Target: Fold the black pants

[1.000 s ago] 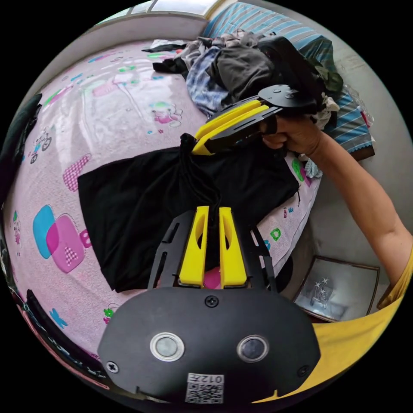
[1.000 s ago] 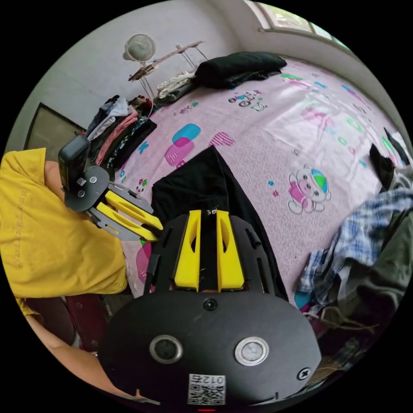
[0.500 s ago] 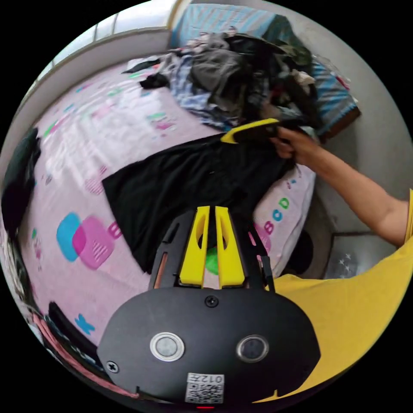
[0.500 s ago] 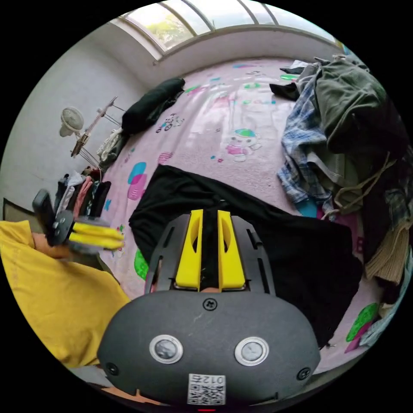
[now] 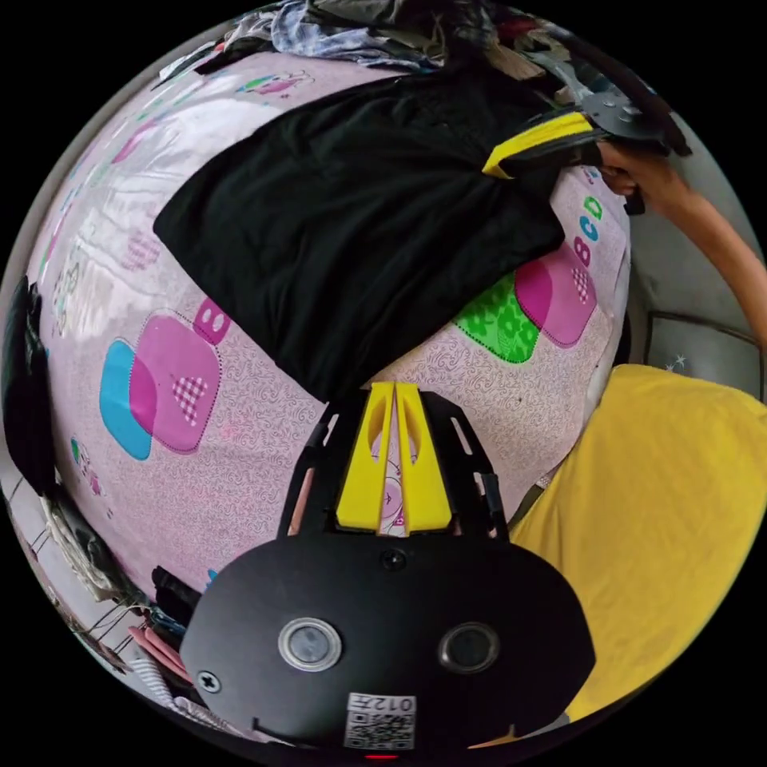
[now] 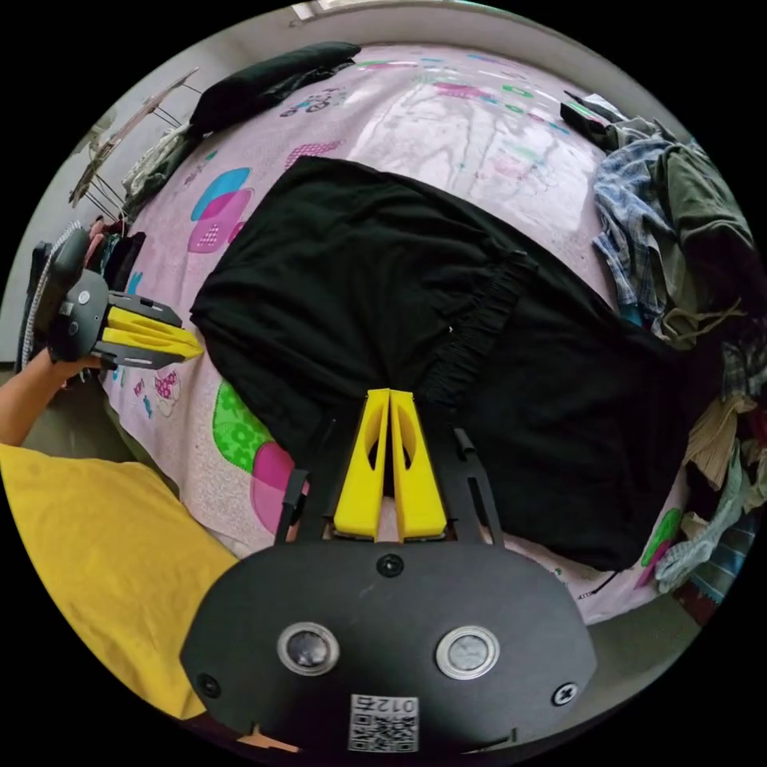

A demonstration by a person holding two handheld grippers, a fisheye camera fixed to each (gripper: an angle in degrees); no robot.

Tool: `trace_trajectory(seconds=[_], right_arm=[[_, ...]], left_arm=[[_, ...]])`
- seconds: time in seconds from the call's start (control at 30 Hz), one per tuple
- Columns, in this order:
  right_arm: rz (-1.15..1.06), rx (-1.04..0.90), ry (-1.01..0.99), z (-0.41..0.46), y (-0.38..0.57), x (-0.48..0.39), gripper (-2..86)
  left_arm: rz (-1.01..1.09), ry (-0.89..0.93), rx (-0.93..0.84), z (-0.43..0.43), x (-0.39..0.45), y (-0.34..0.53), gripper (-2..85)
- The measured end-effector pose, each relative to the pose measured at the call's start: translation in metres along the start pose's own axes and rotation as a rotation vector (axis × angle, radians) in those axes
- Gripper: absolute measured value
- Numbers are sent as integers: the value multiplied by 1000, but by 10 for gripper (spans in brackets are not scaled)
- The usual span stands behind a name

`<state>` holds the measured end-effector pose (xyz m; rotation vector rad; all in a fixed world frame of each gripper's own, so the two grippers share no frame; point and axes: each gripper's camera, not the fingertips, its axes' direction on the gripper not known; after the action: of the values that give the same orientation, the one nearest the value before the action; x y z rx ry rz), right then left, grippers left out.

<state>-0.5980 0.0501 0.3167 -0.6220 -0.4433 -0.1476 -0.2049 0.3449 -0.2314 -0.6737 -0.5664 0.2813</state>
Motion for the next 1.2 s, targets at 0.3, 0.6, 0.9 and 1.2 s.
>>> trace_trajectory(seconds=[0.3, 0.6, 0.9, 1.2], right_arm=[[-41, 137, 27, -17, -4, -39, 7], [106, 94, -123, 10, 19, 4, 5], [279, 313, -93, -16, -35, 74, 6], [444, 288, -171, 16, -43, 114, 3]], left_arm=[[-257, 114, 258, -46, -74, -12, 5], [-61, 59, 35, 14, -40, -43, 5], [-282, 62, 257, -23, -124, -78, 6], [-401, 94, 194, 28, -182, -74, 4]])
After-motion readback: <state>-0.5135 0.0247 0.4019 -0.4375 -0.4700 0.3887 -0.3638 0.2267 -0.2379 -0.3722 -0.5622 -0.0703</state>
